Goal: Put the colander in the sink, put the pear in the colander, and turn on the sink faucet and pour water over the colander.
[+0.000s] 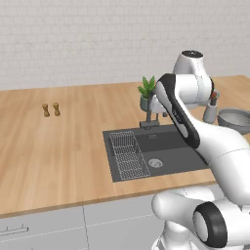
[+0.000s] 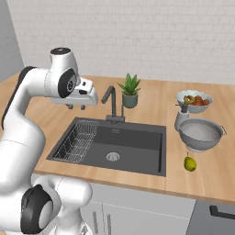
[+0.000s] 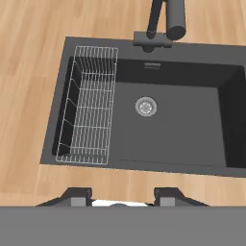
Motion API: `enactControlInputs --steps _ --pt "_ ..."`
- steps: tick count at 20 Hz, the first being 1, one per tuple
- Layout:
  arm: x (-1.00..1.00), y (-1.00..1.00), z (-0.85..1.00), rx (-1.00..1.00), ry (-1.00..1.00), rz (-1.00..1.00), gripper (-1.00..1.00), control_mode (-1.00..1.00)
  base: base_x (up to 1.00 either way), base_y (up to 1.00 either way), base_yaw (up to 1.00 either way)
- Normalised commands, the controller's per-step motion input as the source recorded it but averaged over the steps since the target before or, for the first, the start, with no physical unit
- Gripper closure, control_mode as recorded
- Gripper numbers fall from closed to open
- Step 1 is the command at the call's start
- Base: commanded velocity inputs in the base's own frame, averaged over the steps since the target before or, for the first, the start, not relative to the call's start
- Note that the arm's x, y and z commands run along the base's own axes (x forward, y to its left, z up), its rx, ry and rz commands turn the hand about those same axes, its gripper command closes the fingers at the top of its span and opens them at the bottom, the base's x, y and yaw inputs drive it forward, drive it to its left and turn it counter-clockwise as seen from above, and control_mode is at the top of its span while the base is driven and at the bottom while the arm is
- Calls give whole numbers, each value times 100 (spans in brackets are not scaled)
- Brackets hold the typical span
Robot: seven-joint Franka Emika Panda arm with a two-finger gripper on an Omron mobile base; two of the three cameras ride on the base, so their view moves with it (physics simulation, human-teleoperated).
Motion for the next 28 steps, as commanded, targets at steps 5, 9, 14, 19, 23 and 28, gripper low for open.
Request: enactControlInputs --steps 5,9,14,19,23,28 --pt "-16 -34 0 3 -1 -6 -100 -100 0 0 0" --pt "-29 -78 0 11 -1 -28 -100 -100 0 0 0" --pt "-22 -98 -1 14 0 -44 -100 -100 0 0 0" --pt "-6 -100 -20 9 1 -55 -100 -100 0 0 0" --pt "0 -100 -25 6 0 -55 -100 -100 0 0 0" --pt "0 -99 -23 3 0 -43 -100 -100 0 0 0"
